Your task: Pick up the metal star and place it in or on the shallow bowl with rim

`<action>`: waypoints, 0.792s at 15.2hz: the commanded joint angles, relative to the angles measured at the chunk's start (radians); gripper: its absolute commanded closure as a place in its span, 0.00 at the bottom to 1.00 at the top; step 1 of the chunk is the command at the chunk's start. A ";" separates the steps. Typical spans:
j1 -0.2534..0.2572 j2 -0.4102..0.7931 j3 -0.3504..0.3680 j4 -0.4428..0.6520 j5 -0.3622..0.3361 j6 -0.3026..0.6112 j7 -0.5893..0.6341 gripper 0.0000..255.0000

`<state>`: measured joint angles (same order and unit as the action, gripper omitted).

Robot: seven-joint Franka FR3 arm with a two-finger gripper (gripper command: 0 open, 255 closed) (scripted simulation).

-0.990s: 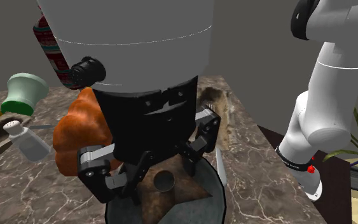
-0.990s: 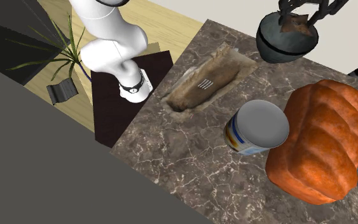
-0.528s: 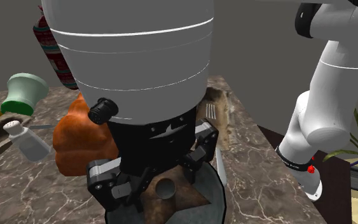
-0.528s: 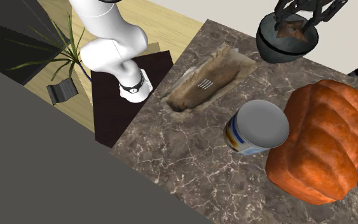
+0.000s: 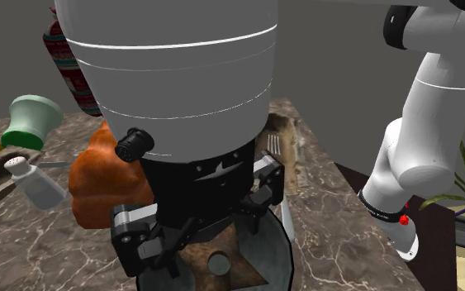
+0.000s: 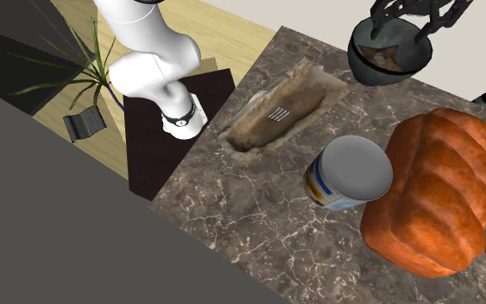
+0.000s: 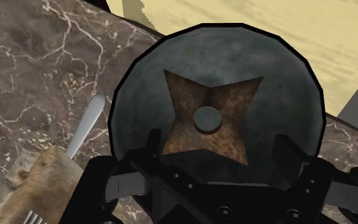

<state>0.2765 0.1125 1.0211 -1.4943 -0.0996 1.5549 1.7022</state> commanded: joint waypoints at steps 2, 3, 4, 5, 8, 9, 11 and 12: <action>0.014 0.020 0.003 0.050 -0.017 -0.039 0.011 0.00; 0.031 0.043 0.006 0.103 -0.038 -0.080 0.023 0.00; 0.053 0.069 0.008 0.160 -0.061 -0.123 0.036 0.00; 0.075 0.092 0.008 0.209 -0.082 -0.159 0.046 0.00; 0.076 0.092 0.007 0.209 -0.081 -0.159 0.046 0.00; 0.076 0.092 0.007 0.209 -0.081 -0.159 0.046 0.00; 0.076 0.092 0.007 0.209 -0.081 -0.159 0.046 0.00; 0.076 0.092 0.007 0.209 -0.081 -0.159 0.046 0.00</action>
<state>0.3520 0.2035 1.0281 -1.2863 -0.1805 1.3967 1.7481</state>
